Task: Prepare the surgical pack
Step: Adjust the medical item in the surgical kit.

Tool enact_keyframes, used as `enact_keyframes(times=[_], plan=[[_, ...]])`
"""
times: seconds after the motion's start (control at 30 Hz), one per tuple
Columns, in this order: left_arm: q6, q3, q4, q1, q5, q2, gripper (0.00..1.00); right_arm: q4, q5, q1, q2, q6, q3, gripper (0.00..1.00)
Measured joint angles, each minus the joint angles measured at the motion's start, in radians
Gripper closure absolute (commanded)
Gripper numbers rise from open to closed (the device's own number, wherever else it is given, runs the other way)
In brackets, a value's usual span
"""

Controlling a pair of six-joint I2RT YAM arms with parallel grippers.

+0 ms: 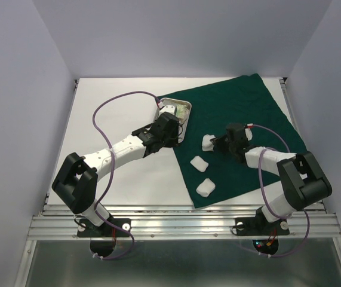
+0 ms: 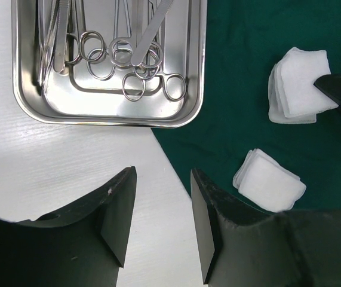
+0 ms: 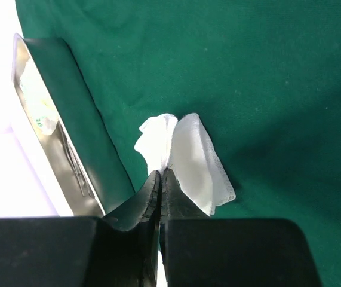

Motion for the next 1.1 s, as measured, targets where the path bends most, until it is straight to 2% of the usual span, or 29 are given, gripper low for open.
enact_keyframes(times=[0.7,0.8,0.87,0.97,1.0,1.1], plan=[[0.000,-0.004,0.000,0.000,-0.004,0.000,0.47,0.001,0.019,0.006,0.050,0.034,-0.022,0.98],[0.000,-0.004,0.000,0.000,-0.004,0.000,0.47,0.001,0.019,0.008,0.050,0.032,-0.021,0.72],[0.000,-0.004,0.000,0.000,-0.004,0.000,0.47,0.001,0.021,0.011,0.050,0.031,-0.021,0.65],[0.000,-0.004,-0.001,0.000,-0.004,0.000,0.47,0.000,0.023,0.013,0.050,0.013,-0.021,0.62],[0.001,-0.002,-0.005,0.000,-0.004,0.000,0.47,-0.001,0.024,0.013,0.049,0.004,-0.021,0.57],[0.003,0.010,-0.018,0.000,-0.003,0.000,0.47,-0.015,0.032,0.013,0.042,-0.027,-0.019,0.57]])
